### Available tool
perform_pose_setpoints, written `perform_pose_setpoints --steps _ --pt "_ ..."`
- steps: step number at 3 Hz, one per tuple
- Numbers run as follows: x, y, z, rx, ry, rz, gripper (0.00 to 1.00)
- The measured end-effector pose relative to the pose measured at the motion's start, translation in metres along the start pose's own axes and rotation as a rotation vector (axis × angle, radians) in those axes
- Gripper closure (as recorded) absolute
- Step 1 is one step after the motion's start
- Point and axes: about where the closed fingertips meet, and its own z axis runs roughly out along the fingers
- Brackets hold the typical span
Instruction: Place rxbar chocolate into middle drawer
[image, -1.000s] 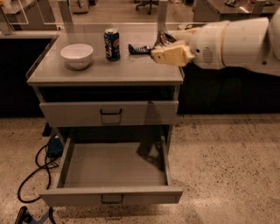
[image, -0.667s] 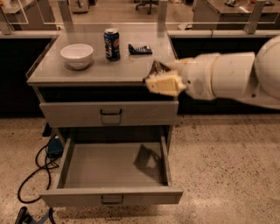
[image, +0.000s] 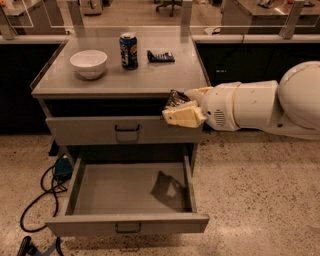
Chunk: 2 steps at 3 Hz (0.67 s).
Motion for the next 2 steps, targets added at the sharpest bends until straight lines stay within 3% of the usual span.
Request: perform_pose_setpoints --steps 1,2 --pt "0.024 0.002 0.025 0.003 0.021 0.009 1.0" --pt "0.082 0.027 0.078 -0.016 0.068 0.029 1.0"
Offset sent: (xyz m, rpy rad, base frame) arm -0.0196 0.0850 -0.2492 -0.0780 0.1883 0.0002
